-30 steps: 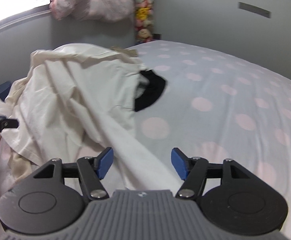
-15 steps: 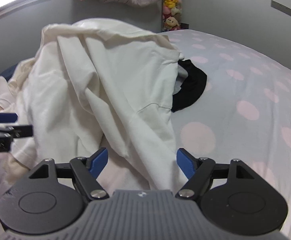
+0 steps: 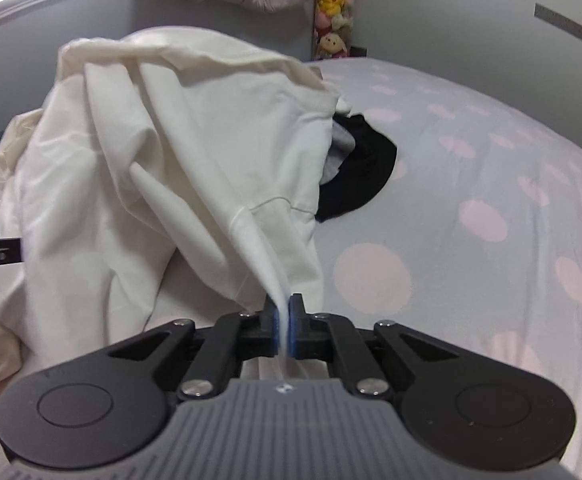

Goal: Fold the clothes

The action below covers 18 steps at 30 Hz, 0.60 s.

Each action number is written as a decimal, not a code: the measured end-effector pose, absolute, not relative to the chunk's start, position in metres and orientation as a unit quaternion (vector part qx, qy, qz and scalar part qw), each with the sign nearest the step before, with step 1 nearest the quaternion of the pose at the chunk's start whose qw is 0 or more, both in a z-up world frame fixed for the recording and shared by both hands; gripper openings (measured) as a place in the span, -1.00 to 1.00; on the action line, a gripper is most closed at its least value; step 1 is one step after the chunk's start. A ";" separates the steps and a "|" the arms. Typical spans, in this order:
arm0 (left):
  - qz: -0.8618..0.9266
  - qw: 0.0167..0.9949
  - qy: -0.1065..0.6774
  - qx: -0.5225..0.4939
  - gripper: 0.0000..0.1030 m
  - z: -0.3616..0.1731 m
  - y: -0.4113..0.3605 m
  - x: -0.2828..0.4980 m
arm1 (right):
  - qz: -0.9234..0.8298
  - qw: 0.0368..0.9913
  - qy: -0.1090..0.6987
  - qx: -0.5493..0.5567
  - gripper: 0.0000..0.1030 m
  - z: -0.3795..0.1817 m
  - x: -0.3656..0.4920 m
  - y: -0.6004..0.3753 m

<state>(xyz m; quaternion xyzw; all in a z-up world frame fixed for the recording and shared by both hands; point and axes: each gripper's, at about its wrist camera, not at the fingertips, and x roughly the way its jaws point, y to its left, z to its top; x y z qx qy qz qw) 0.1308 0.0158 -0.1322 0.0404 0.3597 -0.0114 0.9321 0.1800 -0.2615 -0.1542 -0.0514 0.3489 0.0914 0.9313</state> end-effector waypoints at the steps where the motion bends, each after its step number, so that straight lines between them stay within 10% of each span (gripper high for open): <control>1: -0.010 0.933 0.359 0.040 0.31 -0.131 0.016 0.130 | 0.091 0.932 0.346 -0.053 -0.91 -0.151 0.174 -0.262; 18: -0.016 0.945 0.318 0.071 0.31 -0.085 0.040 0.128 | 0.151 0.909 0.389 -0.023 -0.93 -0.129 0.100 -0.248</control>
